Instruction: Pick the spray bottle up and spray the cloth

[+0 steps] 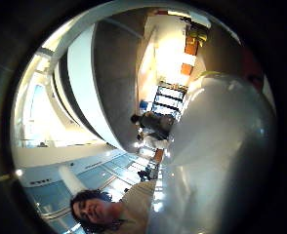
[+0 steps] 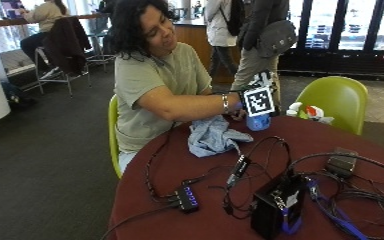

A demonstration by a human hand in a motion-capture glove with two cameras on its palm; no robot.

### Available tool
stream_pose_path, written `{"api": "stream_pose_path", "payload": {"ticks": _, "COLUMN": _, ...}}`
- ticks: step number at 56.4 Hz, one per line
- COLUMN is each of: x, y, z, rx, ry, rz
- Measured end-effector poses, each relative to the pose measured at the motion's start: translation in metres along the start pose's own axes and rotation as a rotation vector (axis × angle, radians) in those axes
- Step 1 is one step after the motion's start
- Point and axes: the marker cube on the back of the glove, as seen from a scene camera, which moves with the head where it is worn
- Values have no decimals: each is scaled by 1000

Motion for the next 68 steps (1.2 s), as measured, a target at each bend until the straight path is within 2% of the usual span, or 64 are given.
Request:
{"api": "stream_pose_path", "payload": {"ticks": 4, "x": -20, "y": -27, "z": -1, "rx": 170, "ry": -190, "rz": -19}}
{"api": "stream_pose_path", "payload": {"ticks": 6, "x": -19, "y": -35, "z": 0, "rx": 201, "ry": -190, "rz": -28}}
{"api": "stream_pose_path", "payload": {"ticks": 11, "x": 4, "y": -36, "z": 14, "rx": 136, "ry": -24, "rz": -38}}
{"api": "stream_pose_path", "payload": {"ticks": 19, "x": -1, "y": -53, "z": 14, "rx": 202, "ry": -91, "rz": -48}}
{"api": "stream_pose_path", "payload": {"ticks": 23, "x": 5, "y": -49, "z": 16, "rx": 161, "ry": -68, "rz": -50}}
{"api": "stream_pose_path", "payload": {"ticks": 32, "x": -2, "y": -51, "z": 17, "rx": 198, "ry": -128, "rz": -14}}
{"api": "stream_pose_path", "payload": {"ticks": 35, "x": 9, "y": -46, "z": 17, "rx": 149, "ry": -40, "rz": 15}}
{"api": "stream_pose_path", "payload": {"ticks": 39, "x": 13, "y": -48, "z": 14, "rx": 164, "ry": -7, "rz": 61}}
{"api": "stream_pose_path", "payload": {"ticks": 44, "x": 8, "y": -25, "z": 8, "rx": 17, "ry": -17, "rz": 145}}
{"api": "stream_pose_path", "payload": {"ticks": 53, "x": -4, "y": 17, "z": -17, "rx": -117, "ry": 103, "rz": 213}}
{"api": "stream_pose_path", "payload": {"ticks": 60, "x": -13, "y": 52, "z": -38, "rx": -124, "ry": 326, "rz": 237}}
{"api": "stream_pose_path", "payload": {"ticks": 68, "x": -40, "y": 111, "z": -42, "rx": -252, "ry": 545, "rz": 275}}
